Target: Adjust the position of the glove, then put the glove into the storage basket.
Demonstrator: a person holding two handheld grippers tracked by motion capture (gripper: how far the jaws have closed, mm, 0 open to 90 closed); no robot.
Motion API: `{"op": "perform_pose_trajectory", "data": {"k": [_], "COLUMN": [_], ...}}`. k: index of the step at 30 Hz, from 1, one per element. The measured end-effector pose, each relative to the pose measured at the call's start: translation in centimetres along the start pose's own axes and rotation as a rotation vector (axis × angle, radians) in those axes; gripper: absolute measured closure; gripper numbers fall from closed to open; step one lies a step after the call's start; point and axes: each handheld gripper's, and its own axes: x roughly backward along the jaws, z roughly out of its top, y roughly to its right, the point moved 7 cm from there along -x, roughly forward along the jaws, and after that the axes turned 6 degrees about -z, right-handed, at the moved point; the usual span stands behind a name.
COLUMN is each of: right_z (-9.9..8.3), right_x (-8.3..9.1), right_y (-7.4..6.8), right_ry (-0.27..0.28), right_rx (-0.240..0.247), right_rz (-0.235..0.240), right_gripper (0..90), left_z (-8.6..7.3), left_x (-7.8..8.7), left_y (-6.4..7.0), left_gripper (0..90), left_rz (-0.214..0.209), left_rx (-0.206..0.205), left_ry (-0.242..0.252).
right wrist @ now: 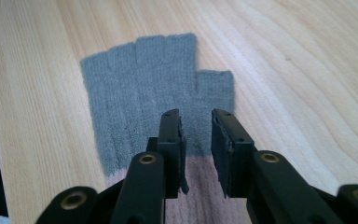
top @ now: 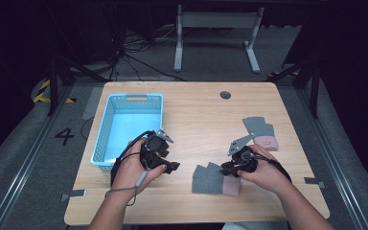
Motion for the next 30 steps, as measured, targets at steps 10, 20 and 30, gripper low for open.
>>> {"op": "perform_pose_trajectory", "data": {"k": [10, 20, 30], "right_z": [0.4, 0.1, -0.1], "right_x": [1.6, 3.1, 5.5], "right_y": [0.8, 1.8, 3.8], "right_ry": [0.056, 0.101, 0.147], "right_rx": [-0.079, -0.150, -0.247], "right_rz": [-0.043, -0.075, -0.128], "right_gripper": [68.6, 67.1, 66.5], "left_z": [-0.1, 0.1, 0.2], "left_x": [0.1, 0.0, -0.2], "left_y": [0.0, 0.1, 0.1], "left_gripper": [41.5, 41.5, 41.6], "left_rz": [0.002, -0.001, -0.002], "left_rx": [0.004, -0.001, -0.004], "left_ry": [0.000, -0.002, -0.007]}}
